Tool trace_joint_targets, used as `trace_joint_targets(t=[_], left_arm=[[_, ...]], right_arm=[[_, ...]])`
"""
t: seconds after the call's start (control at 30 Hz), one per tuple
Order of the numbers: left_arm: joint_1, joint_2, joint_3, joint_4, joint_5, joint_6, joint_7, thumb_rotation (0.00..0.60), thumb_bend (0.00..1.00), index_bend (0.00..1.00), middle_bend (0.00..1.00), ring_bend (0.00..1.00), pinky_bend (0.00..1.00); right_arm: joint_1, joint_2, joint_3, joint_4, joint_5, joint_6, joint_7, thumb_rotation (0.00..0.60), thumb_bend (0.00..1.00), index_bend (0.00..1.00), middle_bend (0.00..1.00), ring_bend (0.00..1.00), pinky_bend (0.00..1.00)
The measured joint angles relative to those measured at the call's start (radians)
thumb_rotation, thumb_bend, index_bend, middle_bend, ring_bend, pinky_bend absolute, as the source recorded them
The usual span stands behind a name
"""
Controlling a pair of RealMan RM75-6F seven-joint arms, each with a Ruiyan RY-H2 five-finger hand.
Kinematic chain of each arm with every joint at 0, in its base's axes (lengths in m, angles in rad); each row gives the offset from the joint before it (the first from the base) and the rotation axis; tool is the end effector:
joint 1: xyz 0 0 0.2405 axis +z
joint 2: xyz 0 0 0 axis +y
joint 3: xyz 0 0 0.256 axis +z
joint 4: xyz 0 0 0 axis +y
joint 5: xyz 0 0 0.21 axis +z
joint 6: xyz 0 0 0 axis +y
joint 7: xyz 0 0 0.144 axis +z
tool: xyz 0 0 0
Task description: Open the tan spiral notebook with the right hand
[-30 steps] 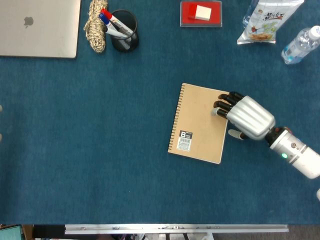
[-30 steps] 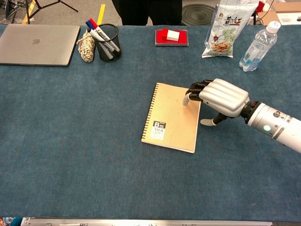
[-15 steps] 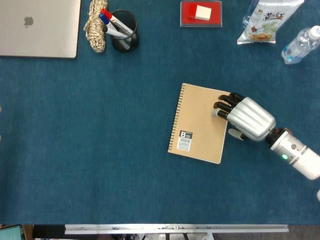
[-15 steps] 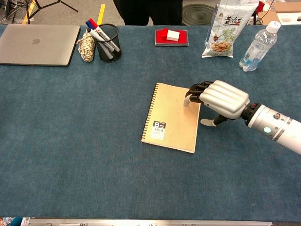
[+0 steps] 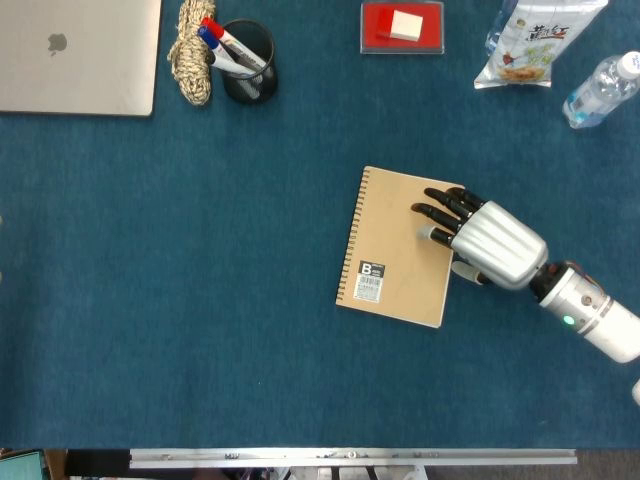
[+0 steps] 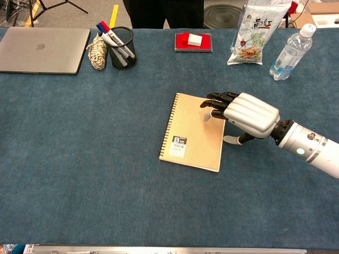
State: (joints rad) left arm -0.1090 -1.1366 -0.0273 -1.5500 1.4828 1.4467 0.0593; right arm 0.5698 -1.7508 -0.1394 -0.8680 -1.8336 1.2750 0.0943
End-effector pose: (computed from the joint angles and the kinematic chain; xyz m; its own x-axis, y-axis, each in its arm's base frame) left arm -0.3238 0.1848 0.1527 0.4881 0.0484 0.8715 0.8727 -0.0125 -0.4881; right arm -0.2345 -0.2711 -0.0576 0.6145 -0.0862 0.7842 -0.5730 -0.7321 0.3685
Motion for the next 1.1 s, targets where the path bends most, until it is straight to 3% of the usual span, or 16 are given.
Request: trace_joint_targets(t=[1.1], left_arm=[[0.005, -0.003, 0.003, 0.007, -0.002, -0.002, -0.012, 0.600, 0.13, 0.39, 0.34, 0.35, 0.55]], right_arm=[[-0.007, -0.093, -0.007, 0.137, 0.008, 0.035, 0.050, 0.600, 0.20, 0.32, 0.18, 0.09, 0.21]])
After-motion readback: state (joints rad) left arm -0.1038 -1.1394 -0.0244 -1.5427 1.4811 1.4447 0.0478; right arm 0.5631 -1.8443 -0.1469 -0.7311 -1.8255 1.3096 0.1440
